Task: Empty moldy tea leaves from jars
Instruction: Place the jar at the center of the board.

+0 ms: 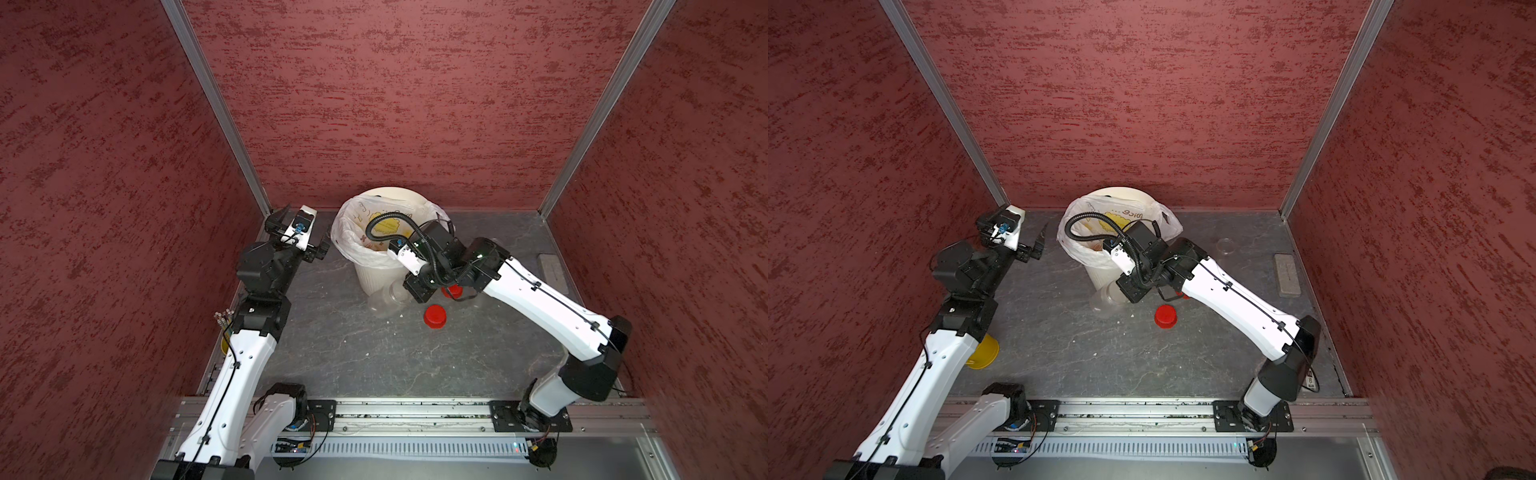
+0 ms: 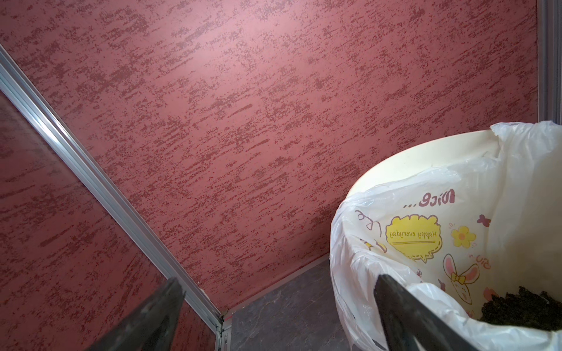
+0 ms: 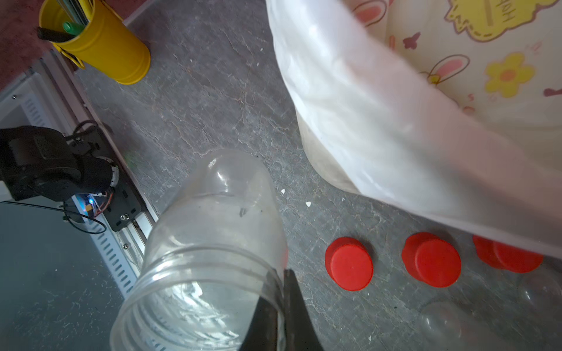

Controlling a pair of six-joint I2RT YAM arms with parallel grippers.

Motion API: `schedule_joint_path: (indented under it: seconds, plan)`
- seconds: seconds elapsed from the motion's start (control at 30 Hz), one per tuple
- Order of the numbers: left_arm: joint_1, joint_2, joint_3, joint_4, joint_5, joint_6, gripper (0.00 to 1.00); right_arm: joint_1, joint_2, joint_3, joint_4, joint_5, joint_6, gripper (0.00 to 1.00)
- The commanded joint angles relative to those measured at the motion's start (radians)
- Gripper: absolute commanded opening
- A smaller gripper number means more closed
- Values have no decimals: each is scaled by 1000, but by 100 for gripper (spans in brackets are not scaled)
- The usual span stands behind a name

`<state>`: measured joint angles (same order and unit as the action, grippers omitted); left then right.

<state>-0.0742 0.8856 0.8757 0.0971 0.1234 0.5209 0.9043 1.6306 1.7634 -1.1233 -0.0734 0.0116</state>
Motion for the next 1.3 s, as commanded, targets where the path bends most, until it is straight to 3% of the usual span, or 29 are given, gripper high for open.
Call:
schedule_joint_path:
  seconds: [0.0,0.3,1.27]
  plan:
    - [6,-26,-28,36,-21,-32,100,23,15,-4,-42,117,67,0]
    - [7,-43,-34,19,-27,-59,100,61,72,-48,-105,205,99,0]
    - [7,-51,-64,24,-20,-55,100,68,172,-195,10,189,117,0]
